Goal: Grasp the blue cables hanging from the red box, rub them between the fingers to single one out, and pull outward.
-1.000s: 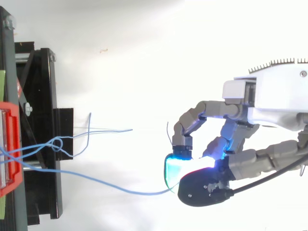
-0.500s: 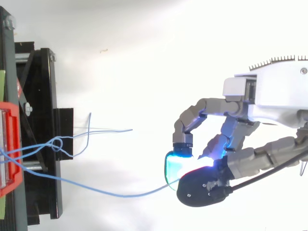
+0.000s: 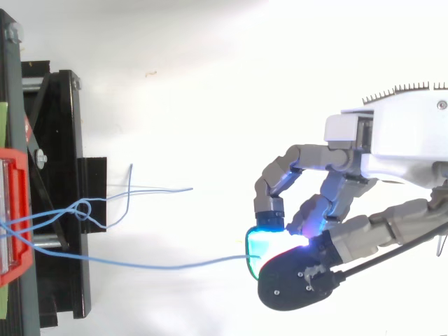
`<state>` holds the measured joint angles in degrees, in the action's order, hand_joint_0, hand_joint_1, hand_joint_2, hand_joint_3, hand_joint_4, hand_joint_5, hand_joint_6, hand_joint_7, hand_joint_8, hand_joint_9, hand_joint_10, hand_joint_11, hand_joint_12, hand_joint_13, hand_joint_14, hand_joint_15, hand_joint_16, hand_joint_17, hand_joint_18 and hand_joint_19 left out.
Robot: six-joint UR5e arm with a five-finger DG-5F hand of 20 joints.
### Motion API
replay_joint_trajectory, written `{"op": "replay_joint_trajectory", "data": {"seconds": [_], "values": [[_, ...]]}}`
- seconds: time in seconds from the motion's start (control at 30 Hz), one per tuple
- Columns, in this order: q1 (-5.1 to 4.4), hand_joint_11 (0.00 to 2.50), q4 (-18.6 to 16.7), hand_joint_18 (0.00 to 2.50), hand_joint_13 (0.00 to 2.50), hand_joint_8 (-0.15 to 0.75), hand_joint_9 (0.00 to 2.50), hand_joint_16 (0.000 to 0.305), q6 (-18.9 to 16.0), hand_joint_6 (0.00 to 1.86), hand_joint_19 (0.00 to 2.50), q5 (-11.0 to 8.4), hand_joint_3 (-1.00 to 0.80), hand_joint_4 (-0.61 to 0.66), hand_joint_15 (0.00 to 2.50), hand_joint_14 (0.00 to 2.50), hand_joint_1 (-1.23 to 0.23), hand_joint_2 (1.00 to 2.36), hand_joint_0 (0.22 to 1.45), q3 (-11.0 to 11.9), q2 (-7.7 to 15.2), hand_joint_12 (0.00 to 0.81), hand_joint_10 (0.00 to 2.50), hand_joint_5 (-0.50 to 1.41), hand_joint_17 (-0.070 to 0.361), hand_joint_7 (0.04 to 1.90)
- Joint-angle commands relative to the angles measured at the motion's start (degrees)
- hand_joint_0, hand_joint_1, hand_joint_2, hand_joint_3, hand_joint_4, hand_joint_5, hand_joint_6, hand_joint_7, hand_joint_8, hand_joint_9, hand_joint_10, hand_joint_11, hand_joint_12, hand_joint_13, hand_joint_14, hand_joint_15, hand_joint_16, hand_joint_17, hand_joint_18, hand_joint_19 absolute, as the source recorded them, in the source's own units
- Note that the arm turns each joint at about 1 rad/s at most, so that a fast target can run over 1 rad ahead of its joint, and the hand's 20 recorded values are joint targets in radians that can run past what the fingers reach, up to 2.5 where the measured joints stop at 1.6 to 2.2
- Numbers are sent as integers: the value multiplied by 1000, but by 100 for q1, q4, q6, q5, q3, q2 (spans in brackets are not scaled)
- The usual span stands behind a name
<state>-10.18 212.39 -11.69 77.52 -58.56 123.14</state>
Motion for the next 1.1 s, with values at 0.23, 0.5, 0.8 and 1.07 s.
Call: {"op": "replay_joint_trajectory", "data": {"seconds": [0.23,0.5,0.8,1.07], "values": [[-10,665,4,723,723,390,1116,54,0,883,411,0,-431,99,364,12,-675,1005,536,2,0,409,17,-93,121,1050],[8,683,4,753,743,387,1160,53,9,878,405,-9,-323,82,366,12,-688,1010,595,-7,0,402,16,-81,119,1074],[25,707,4,915,832,460,1293,70,-18,865,322,0,-59,54,333,10,-754,1101,561,2,0,479,13,-55,157,1118],[60,671,-14,924,832,448,1259,70,26,864,300,-9,-66,45,335,11,-802,1211,541,-7,0,480,14,-51,158,1131]]}}
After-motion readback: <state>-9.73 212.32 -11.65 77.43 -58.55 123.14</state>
